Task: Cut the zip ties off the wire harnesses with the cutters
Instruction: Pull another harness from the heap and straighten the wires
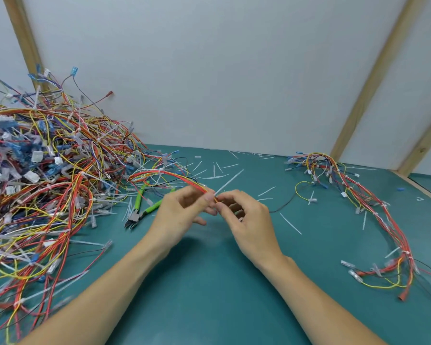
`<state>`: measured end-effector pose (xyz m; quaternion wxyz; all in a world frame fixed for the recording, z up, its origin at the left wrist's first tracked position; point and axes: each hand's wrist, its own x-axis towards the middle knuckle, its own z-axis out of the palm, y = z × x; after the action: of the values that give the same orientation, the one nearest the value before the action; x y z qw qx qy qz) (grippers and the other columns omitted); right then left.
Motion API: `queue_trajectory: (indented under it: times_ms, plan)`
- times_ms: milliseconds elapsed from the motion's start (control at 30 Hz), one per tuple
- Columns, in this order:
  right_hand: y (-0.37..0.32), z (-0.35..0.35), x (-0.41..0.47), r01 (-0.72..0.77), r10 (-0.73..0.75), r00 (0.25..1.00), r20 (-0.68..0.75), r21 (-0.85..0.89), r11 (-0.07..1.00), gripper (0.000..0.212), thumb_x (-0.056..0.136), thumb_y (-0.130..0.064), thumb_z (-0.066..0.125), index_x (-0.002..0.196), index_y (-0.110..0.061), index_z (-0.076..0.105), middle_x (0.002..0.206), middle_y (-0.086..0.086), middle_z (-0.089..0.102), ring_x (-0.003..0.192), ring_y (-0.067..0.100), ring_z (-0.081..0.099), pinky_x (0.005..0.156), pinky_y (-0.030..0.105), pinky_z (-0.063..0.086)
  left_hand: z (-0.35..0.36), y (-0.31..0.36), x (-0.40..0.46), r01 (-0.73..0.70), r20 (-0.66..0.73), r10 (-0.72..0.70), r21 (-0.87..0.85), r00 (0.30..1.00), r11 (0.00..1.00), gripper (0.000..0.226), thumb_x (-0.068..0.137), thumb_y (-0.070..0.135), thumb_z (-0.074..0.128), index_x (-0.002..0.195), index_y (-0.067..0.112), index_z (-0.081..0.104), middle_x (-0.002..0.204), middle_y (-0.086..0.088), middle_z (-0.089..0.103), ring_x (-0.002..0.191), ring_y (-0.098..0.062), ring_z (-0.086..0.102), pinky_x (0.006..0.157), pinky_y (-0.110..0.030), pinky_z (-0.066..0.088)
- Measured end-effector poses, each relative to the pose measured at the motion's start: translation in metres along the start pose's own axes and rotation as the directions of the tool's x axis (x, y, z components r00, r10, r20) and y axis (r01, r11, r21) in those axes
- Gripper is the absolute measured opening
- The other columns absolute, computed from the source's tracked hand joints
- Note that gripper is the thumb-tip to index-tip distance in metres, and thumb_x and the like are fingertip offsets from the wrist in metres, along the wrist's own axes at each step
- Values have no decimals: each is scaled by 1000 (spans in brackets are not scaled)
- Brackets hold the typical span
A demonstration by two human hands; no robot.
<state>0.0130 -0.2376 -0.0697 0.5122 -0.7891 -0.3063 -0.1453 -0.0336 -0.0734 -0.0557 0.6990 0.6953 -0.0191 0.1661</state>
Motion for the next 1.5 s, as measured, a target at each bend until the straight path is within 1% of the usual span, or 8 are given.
queue_trajectory:
  times_ms: [100, 333, 467, 600, 867, 1100, 1300, 1500]
  plan:
    - [-1, 0, 0, -20, 19, 1000, 21, 42, 999, 7, 93, -35, 74, 97, -31, 71, 93, -14, 73, 82, 14, 70, 68, 28, 54, 2, -1, -3, -1, 7, 1, 13, 1000, 1000, 28, 83, 31, 72, 103, 11, 70, 88, -6, 78, 82, -15, 74, 60, -28, 58]
    - [5, 0, -1, -120, 123, 991, 48, -60, 991, 33, 86, -20, 81, 113, -34, 66, 102, -23, 71, 93, 0, 69, 84, 22, 55, -5, -2, 2, 25, -135, -33, -63, 990, 998, 15, 96, 23, 65, 104, 10, 64, 93, -7, 78, 85, -23, 77, 57, -27, 59]
    - [12, -4, 2, -142, 147, 989, 21, -146, 979, 25, 86, -16, 80, 106, -27, 72, 100, -19, 74, 94, 0, 69, 89, 24, 53, -10, -1, 7, 13, -286, -40, -97, 958, 995, 9, 100, 23, 60, 99, 14, 61, 89, -2, 77, 82, -17, 76, 59, -25, 59]
    - [16, -5, 1, -173, 183, 983, 23, -228, 958, 13, 90, -17, 74, 97, -27, 76, 92, -19, 75, 90, -1, 66, 78, 20, 49, -17, 0, 12, 5, -371, -55, -137, 927, 991, 13, 102, 24, 57, 94, 14, 59, 86, -2, 74, 77, -14, 76, 58, -23, 58]
    - [12, -3, 6, -336, 342, 940, -12, 145, 931, 20, 100, -23, 62, 82, -21, 71, 61, -5, 63, 46, 9, 48, 49, 22, 40, -22, 1, 15, 11, -396, -99, -217, 913, 976, 20, 103, 22, 56, 86, 10, 56, 74, -5, 59, 54, -7, 59, 50, -19, 51]
    - [16, -7, 7, -453, 481, 876, -34, 284, 845, 36, 107, -29, 52, 80, -20, 74, 51, -4, 52, 44, 12, 43, 44, 24, 35, -22, 1, 14, 9, -388, -87, -200, 918, 980, 18, 102, 23, 57, 91, 8, 57, 61, 8, 62, 52, -7, 54, 50, -20, 50]
    - [11, -10, 6, -382, 416, 880, -229, 177, 907, 45, 109, -42, 39, 83, -26, 72, 76, -10, 77, 74, 11, 72, 70, 46, 58, -18, -2, 9, 30, -280, -79, -173, 957, 984, 16, 96, 25, 65, 93, 9, 67, 69, 6, 67, 57, -9, 58, 49, -21, 50]
    - [-5, -4, 1, -135, 134, 989, -68, -25, 990, 30, 93, -58, 55, 108, -36, 68, 104, -25, 73, 102, -3, 67, 88, 25, 50, -7, 1, 1, 57, -104, -60, -26, 993, 998, 24, 90, 31, 70, 98, 9, 75, 89, -4, 78, 69, -16, 71, 55, -26, 54]
